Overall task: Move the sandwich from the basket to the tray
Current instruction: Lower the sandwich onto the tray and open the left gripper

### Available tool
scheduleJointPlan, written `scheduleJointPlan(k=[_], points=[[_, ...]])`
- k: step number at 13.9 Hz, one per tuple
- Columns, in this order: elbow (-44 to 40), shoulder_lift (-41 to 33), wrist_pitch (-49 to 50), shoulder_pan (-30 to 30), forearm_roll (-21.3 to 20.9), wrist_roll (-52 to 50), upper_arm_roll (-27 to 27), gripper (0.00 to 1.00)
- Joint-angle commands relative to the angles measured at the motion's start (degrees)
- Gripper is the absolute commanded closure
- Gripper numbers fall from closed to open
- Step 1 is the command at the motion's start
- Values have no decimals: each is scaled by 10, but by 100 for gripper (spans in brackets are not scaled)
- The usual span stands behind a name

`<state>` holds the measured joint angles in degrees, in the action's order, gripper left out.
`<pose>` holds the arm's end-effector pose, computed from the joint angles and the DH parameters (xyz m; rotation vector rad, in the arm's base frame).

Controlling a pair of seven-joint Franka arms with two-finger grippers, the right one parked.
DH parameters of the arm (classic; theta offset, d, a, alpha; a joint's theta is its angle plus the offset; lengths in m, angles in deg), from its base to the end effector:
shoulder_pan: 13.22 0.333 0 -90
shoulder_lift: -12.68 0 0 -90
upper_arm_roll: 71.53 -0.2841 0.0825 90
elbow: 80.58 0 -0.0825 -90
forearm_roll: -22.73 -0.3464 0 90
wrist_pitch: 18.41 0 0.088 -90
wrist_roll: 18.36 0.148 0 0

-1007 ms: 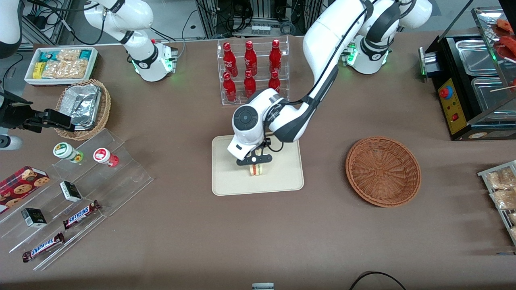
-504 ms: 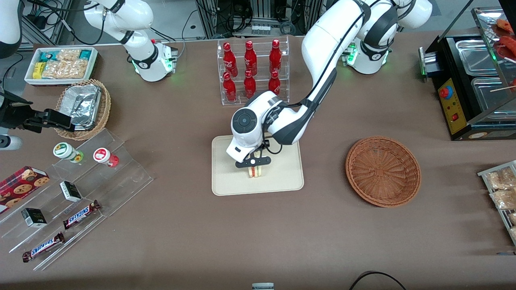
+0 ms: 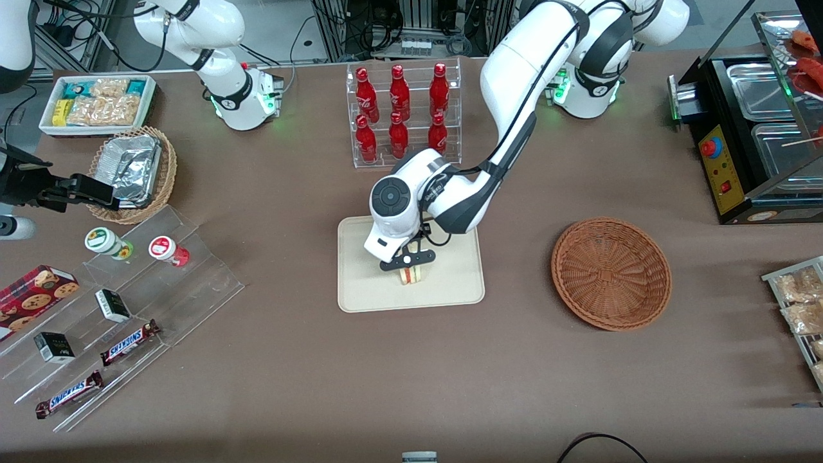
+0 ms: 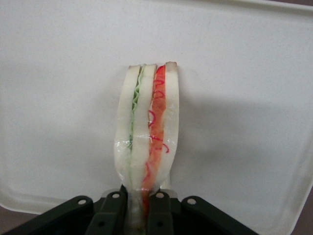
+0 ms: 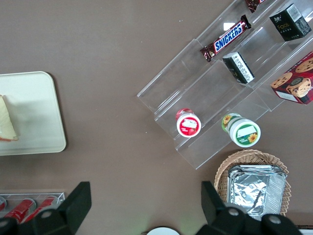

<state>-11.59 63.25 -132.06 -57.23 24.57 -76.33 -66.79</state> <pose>0.4591 -0.5104 0.1960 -3.0941 -0.3138 0.2110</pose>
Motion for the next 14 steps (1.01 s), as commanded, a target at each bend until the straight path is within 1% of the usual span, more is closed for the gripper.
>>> scheduleJointPlan(k=[1,4,6,11,14], points=[[-24,12,5,-2,3,-14,-2,1],[-24,5,9,-2,3,-18,-2,0],[-24,-13,17,0,4,-16,-2,0],[-23,-81,87,2,10,-11,-1,0],[-23,-109,124,10,10,0,-2,0]])
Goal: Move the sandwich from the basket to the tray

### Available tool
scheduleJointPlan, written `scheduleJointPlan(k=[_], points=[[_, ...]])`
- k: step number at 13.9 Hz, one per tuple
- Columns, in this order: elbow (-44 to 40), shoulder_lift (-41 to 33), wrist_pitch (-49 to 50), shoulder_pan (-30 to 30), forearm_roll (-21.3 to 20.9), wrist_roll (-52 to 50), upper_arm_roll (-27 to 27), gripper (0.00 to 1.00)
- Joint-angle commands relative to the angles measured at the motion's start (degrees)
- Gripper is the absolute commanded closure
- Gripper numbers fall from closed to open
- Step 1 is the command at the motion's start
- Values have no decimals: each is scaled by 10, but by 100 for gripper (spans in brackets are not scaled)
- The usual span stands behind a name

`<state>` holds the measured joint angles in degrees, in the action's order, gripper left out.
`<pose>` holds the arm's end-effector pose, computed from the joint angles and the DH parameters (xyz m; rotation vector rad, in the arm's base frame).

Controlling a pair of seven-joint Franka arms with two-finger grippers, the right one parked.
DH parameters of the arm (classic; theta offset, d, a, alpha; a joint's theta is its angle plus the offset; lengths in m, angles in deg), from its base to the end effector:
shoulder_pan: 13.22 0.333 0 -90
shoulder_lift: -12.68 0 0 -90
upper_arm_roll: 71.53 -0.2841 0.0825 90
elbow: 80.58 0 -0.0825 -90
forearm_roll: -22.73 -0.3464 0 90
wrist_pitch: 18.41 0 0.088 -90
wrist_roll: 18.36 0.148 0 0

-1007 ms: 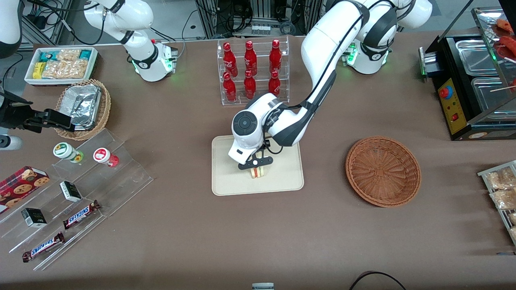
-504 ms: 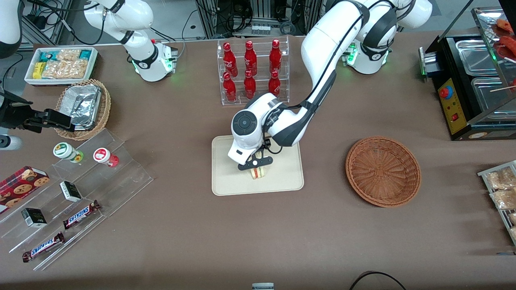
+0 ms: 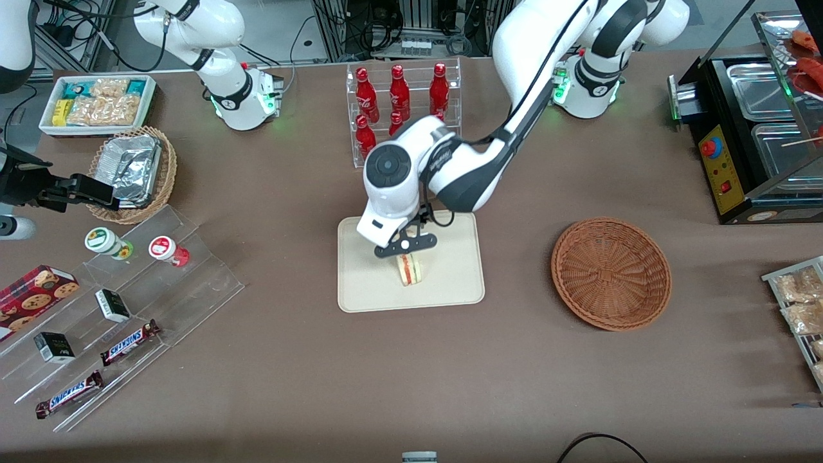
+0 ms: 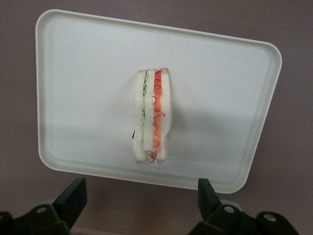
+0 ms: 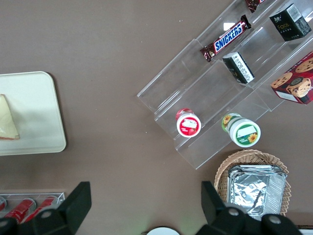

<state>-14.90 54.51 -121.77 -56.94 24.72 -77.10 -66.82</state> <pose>0.4599 -0.5053 0.3116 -3.1161 -0.3254 0.1775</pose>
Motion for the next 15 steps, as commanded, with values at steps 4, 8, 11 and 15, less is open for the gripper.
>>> scheduleJointPlan(k=[4,8,11,15], points=[[36,-65,57,40,7,143,-2,0],[131,-133,60,94,-7,228,-3,0],[172,-172,59,136,-6,292,-2,0],[233,-231,61,189,-6,417,-2,0]])
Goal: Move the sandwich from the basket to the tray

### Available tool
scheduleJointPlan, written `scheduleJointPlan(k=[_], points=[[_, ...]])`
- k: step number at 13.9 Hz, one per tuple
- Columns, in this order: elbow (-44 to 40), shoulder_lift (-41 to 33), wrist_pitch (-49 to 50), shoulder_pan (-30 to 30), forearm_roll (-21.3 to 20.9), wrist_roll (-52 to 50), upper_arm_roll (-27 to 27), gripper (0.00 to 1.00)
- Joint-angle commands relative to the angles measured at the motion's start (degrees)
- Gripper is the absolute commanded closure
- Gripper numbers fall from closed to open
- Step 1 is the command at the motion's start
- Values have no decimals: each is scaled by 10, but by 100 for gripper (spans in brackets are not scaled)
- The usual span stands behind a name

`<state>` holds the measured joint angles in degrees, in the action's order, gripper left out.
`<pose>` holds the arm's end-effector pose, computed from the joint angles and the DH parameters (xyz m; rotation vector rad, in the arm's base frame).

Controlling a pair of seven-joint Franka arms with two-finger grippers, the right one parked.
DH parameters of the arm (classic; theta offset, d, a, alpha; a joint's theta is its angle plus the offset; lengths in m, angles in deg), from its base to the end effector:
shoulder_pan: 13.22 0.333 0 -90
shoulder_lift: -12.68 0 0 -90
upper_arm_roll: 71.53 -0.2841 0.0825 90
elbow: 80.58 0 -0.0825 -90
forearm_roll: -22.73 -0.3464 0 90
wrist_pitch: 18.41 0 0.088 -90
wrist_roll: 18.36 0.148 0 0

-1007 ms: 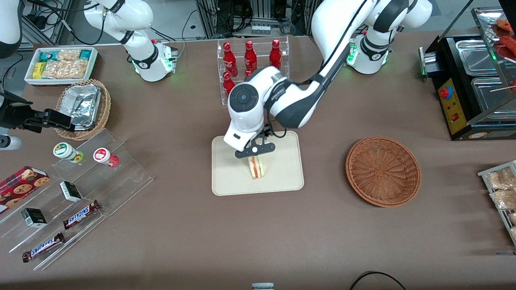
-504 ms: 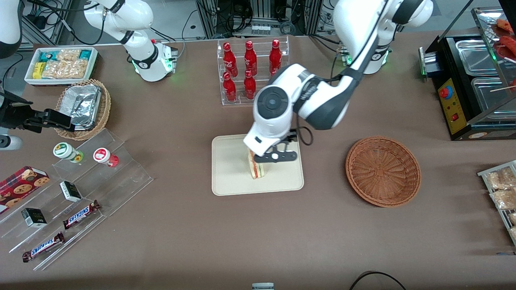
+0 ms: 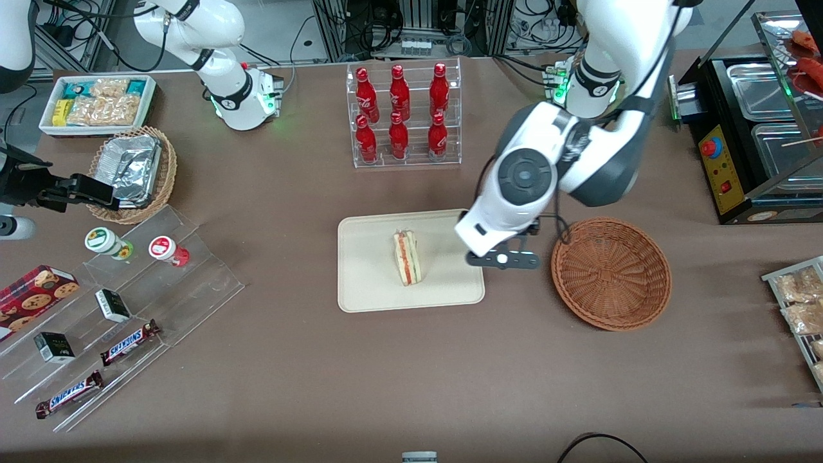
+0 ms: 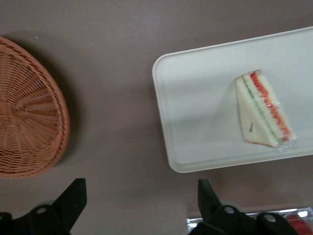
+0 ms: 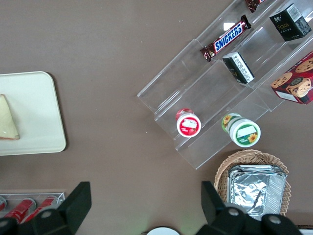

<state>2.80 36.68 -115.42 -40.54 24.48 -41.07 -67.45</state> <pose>0.5177 -0.3151 0.3736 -3.0912 0.2193 0.2910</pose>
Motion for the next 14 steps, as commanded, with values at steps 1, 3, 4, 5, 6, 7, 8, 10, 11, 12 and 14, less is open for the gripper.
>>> scheduleJointPlan(k=[1,3,4,5,6,7,8,10,11,12,14], points=[[77,-74,-3,46,-3,90,4,0],[111,-111,0,73,-3,143,4,0],[123,-127,12,88,-2,157,4,0],[127,-139,26,100,-2,166,4,0],[127,-150,41,108,-1,175,4,0],[127,-159,57,121,2,184,4,0],[127,-169,67,133,3,187,4,0],[128,-185,87,154,2,214,4,0],[125,-194,110,187,3,247,10,0],[123,-201,124,200,4,265,13,0],[123,-219,139,229,4,269,18,0]])
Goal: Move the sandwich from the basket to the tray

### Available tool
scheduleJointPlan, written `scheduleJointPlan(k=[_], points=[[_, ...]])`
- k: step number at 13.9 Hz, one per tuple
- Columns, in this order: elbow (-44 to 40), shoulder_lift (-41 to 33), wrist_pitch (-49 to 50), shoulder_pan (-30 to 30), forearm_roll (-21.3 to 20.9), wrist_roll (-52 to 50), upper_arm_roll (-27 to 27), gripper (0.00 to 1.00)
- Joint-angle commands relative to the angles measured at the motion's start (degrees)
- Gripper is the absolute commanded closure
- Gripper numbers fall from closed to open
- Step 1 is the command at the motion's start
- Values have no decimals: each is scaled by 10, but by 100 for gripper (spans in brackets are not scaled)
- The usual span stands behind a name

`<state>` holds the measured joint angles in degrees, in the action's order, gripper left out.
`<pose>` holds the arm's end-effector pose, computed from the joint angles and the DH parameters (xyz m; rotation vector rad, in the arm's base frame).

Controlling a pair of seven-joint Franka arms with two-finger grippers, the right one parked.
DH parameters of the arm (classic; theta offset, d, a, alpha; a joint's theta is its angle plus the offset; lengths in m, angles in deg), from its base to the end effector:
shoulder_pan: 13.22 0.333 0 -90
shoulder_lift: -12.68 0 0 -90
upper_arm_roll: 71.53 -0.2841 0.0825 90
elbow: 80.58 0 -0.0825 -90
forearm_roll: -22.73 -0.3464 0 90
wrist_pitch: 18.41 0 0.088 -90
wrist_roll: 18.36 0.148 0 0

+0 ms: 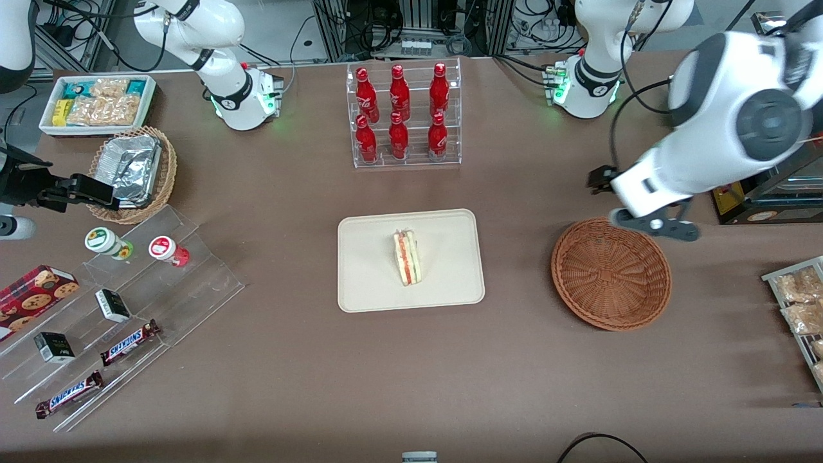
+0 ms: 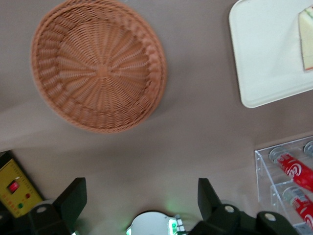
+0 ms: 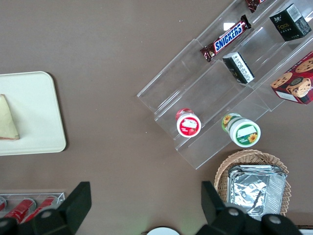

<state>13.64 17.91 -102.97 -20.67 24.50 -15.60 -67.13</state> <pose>0.4987 -0.1084 0.4675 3.0726 -0.3931 -0.4078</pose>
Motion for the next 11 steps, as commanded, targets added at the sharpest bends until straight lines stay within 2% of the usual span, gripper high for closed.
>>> scheduleJointPlan(k=[1,4,7,11], points=[[11,-35,24,40,3,15,17,0],[5,-46,45,67,0,58,9,0],[-30,-46,84,67,-3,72,-21,0],[-39,-54,81,67,-4,73,-42,0]])
